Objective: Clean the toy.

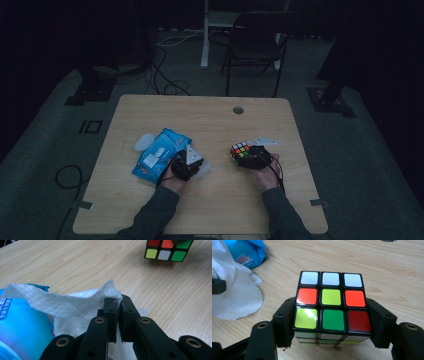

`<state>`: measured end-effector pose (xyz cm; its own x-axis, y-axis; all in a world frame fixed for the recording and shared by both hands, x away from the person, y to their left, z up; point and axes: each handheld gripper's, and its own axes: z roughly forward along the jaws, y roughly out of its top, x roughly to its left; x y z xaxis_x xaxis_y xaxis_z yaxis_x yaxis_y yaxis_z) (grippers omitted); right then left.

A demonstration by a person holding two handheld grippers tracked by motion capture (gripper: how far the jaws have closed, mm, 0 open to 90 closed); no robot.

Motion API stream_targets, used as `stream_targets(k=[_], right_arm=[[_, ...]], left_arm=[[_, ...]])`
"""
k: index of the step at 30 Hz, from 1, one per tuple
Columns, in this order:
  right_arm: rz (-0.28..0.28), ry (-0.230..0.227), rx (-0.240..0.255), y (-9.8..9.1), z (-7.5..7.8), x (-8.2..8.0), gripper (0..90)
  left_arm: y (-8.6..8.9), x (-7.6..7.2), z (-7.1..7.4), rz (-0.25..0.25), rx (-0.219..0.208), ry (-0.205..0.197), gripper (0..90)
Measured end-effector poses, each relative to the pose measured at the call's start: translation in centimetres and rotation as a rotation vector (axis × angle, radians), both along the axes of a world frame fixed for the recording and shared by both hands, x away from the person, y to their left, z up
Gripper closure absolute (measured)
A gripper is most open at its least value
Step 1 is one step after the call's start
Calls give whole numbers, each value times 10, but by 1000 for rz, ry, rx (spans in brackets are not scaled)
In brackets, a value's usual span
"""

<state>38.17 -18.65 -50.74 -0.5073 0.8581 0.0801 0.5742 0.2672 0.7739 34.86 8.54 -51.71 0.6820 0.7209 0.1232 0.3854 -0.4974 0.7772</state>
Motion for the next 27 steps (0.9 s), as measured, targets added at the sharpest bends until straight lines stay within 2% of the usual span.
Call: stream_targets(k=[12, 19, 27], right_arm=[[-2, 0, -52, 1, -6, 0, 338], [-9, 14, -49, -2, -12, 0, 338], [-8, 10, -53, -4, -15, -1, 337]], left_arm=[[2, -5, -8, 28, -1, 18, 845], [4, -6, -11, 36, 5, 26, 823], [5, -7, -14, 39, 3, 36, 798]])
